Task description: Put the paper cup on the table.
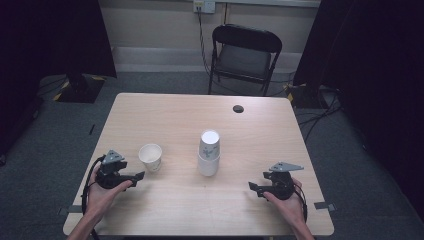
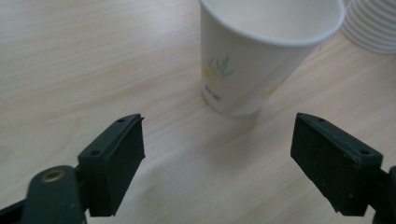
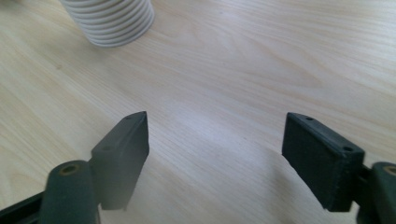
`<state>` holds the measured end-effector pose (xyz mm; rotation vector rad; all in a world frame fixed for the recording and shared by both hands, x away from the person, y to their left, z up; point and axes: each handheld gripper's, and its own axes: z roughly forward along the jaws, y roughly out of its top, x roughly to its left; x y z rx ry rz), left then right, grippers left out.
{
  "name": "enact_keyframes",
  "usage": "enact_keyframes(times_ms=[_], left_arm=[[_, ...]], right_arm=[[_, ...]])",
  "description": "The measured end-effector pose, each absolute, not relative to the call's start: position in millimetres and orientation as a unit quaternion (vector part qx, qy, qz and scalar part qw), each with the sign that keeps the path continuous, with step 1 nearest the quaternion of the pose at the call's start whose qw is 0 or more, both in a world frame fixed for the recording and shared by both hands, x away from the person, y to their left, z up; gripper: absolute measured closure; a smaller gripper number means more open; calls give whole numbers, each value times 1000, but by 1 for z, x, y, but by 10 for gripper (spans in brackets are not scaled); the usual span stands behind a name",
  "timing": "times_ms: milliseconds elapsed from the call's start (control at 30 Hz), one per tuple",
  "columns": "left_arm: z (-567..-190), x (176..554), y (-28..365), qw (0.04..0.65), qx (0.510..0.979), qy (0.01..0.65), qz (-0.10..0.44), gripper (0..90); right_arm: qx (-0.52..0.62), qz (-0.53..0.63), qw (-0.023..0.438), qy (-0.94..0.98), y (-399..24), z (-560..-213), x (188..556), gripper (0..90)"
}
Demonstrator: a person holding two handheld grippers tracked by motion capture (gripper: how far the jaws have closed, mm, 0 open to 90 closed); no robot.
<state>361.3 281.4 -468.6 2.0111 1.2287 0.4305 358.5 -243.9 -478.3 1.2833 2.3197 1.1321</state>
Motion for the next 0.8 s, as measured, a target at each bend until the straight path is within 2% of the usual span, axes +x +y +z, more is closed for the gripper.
enact_keyframes(times_ms=[167, 267, 367, 433, 567, 633, 800], left_arm=[[-472, 352, 289, 335, 797, 473, 170, 227], [-479, 341, 291, 309, 816, 457, 173, 227], [-489, 340, 293, 301, 814, 466, 171, 222], [-492, 341, 294, 309, 805, 475, 176, 162], [-498, 339, 294, 334, 794, 470, 194, 122], [-501, 339, 295, 346, 789, 466, 201, 106], [-502, 338, 294, 346, 787, 469, 203, 102]], right_arm=[[455, 373, 137, 797, -252, -481, 357, 214], [456, 359, 145, 802, -256, -485, 357, 210], [462, 348, 149, 802, -259, -489, 357, 199], [462, 345, 155, 802, -259, -491, 358, 182], [457, 337, 185, 802, -253, -495, 355, 163], [457, 340, 199, 797, -250, -498, 353, 133], [461, 344, 204, 792, -248, -499, 352, 125]])
